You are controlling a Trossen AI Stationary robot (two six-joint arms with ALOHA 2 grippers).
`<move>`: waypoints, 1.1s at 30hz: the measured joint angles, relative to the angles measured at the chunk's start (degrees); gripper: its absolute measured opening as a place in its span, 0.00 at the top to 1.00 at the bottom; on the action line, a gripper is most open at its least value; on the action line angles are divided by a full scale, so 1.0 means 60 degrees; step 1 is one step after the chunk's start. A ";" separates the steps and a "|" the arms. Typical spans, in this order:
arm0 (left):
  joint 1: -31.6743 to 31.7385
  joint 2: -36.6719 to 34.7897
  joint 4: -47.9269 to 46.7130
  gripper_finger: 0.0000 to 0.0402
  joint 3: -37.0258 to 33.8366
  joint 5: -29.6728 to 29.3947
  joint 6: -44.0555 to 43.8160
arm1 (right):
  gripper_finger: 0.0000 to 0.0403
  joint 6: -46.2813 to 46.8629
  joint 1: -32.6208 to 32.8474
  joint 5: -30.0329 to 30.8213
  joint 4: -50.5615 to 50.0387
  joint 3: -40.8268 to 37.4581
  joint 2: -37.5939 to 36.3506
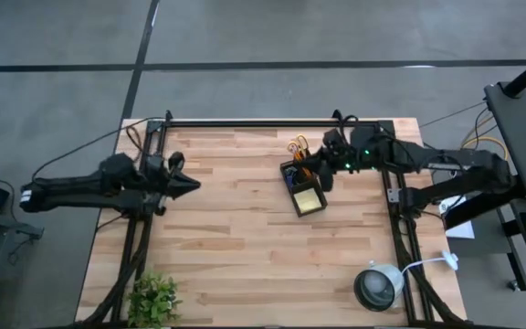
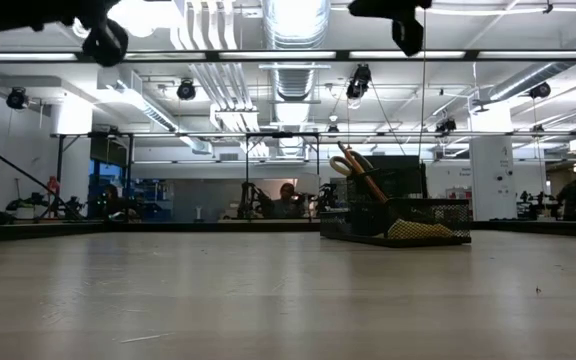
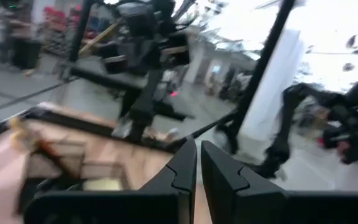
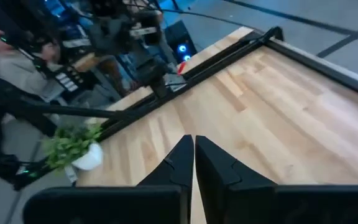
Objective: Pick and place office supplies into organizer
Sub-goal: Return to Home Position
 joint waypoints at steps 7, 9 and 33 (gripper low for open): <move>0.0011 -0.2272 -0.2129 0.98 -0.0319 -0.1479 0.0641 | 0.98 0.0071 -0.0664 -0.0049 0.1744 -0.2257 -0.1520; 0.0007 -0.3078 -0.2202 0.98 -0.0393 -0.1479 0.0793 | 0.98 -0.0046 -0.0858 -0.0246 0.2404 -0.2813 -0.1990; 0.0011 -0.3212 -0.1091 0.98 -0.2107 -0.1128 0.0817 | 0.98 0.0669 -0.0683 -0.2281 0.8414 -0.7556 -0.3728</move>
